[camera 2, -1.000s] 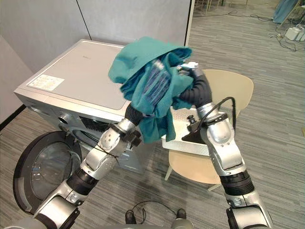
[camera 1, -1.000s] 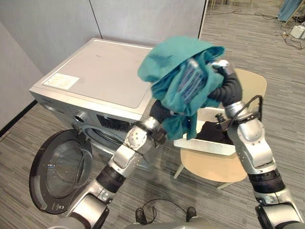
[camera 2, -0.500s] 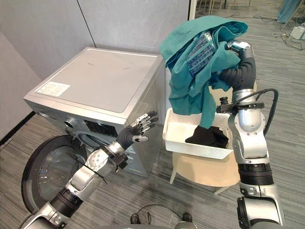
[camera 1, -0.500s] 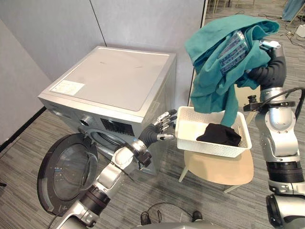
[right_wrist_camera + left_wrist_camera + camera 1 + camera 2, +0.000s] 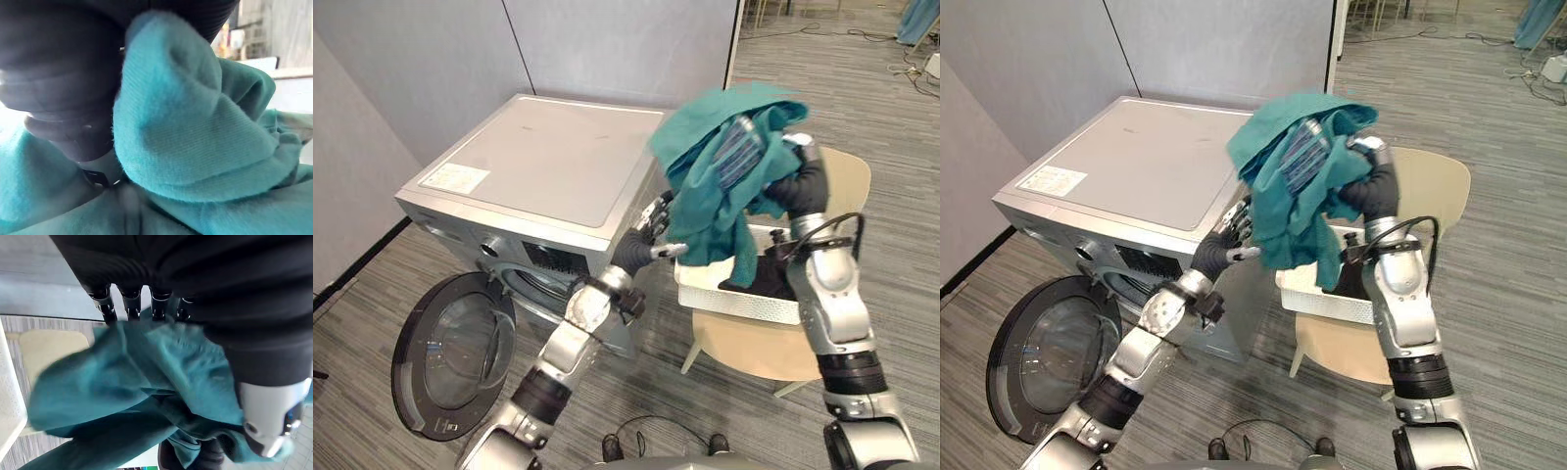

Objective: Pick up the laundry basket with both hands and put the clothes into the washing machine.

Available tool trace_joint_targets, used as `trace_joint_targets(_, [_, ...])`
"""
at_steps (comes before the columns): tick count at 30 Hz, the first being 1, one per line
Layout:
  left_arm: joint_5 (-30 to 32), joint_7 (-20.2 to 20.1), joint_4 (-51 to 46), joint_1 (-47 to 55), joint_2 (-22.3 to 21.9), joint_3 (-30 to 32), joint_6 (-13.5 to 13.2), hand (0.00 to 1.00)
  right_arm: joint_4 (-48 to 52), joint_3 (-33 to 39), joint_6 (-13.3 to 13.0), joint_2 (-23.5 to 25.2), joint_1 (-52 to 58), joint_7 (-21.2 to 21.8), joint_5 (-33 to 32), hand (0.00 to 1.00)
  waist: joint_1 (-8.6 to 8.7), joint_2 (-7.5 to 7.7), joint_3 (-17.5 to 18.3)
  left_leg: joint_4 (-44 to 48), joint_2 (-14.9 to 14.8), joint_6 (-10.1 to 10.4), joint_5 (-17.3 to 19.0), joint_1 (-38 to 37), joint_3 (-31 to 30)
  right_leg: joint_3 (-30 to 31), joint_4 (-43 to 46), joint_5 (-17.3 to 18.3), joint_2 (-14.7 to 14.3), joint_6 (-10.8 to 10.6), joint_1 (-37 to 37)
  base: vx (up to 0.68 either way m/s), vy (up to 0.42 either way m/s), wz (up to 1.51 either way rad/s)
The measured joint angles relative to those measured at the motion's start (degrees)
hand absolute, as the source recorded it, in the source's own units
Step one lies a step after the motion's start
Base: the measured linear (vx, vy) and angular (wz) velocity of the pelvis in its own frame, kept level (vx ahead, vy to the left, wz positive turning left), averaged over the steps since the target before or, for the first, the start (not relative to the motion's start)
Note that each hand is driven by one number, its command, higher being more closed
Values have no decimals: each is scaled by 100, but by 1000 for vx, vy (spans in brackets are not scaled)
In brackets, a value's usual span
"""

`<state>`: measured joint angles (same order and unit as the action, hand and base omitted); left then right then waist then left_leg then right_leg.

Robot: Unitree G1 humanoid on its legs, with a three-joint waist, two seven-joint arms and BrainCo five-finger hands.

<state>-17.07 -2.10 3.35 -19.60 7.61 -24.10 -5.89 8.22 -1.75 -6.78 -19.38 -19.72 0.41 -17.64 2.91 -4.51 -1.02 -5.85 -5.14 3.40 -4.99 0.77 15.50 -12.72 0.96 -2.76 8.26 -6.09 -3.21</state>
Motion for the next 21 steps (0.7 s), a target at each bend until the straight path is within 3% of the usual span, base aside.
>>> trace_joint_targets(7, [158, 213, 193, -189, -192, -4, 178, 0, 43, -126, 76, 205, 6, 87, -98, 100, 2, 10, -5, -2, -1, 0, 0, -3, -5, 0, 2, 0, 0, 0, 4, 0, 0, 0])
trace_joint_targets(15, [-601, 220, 193, -474, -173, -260, 232, 0, 43, -648, 102, 354, 5, 98, -394, 100, -49, 37, -3, -1, -1, 4, -3, -2, -24, -20, 1, 0, 1, 0, 14, 0, 0, 0])
trace_joint_targets(16, [-624, 223, 193, -502, -174, -299, 231, 100, 42, -742, 102, 360, 5, 97, -437, 100, -50, 49, -3, -1, -1, 4, -3, -2, -24, -20, 1, 0, 1, 0, 14, 0, 0, 0])
trace_joint_targets(21, [-703, 353, 192, -511, -170, -301, 195, 100, 39, -1015, 100, 436, 5, 97, -496, 100, -43, 94, 11, 10, -1, 8, -6, -2, -24, -19, 1, 0, 0, 0, 13, 0, 0, 0])
